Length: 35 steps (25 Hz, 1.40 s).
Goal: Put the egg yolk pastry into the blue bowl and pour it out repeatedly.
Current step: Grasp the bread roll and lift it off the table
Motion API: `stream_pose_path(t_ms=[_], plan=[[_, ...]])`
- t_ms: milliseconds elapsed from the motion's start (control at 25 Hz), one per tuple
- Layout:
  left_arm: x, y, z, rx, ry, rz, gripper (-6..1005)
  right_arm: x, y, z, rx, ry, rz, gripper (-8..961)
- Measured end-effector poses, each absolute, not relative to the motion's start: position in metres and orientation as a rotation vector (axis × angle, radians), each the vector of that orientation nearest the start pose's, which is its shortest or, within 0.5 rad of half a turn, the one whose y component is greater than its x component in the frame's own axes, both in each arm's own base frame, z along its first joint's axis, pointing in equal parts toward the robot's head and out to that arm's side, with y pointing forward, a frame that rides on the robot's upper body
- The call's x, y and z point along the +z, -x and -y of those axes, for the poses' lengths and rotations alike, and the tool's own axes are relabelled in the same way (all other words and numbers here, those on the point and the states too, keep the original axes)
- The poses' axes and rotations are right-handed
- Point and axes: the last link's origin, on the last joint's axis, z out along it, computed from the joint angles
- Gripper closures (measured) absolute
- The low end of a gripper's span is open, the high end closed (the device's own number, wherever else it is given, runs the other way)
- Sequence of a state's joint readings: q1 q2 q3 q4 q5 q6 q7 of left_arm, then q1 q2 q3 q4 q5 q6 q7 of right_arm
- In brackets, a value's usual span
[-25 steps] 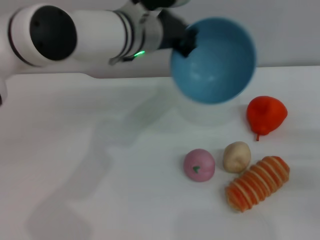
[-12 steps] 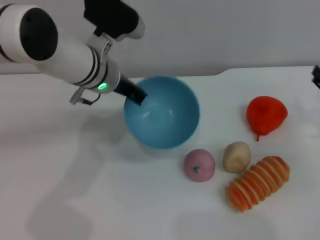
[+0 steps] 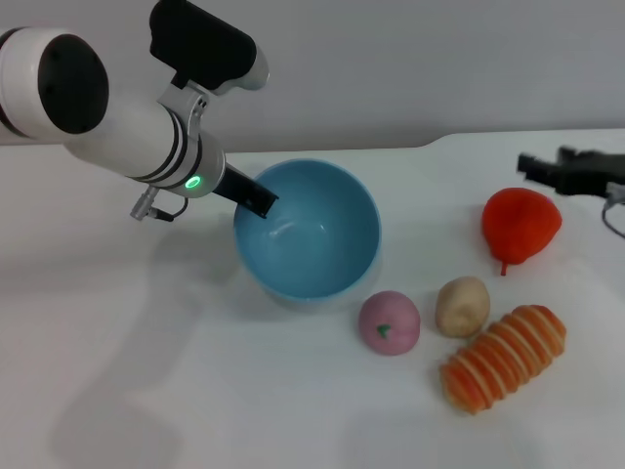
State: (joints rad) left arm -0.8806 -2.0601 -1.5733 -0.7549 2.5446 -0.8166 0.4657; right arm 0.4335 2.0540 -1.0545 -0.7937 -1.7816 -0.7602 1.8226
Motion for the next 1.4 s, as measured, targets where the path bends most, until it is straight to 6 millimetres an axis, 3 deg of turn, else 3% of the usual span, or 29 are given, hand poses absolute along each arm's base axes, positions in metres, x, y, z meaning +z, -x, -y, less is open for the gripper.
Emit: stream_pose_path(t_ms=[360, 640, 920, 1000, 1400], plan=[[-0.065, 0.176, -0.443, 0.256, 2.349, 0.810, 998, 0.028, -0.275, -0.403, 0.363, 2.260, -1.243, 328], [-0.065, 0.174, -0.446, 0.239, 2.340, 0.787, 998, 0.015, -0.279, -0.404, 0.108, 2.260, -1.397, 347], [-0.065, 0.177, -0.447, 0.240, 2.334, 0.790, 999, -0.002, -0.273, -0.398, 0.104, 2.298, -1.425, 379], [-0.065, 0.177, -0.446, 0.240, 2.334, 0.790, 1000, -0.020, -0.266, -0.395, 0.091, 2.332, -1.436, 389], [-0.065, 0.175, -0.448, 0.240, 2.338, 0.771, 1001, -0.041, -0.266, -0.390, 0.046, 2.354, -1.495, 435]])
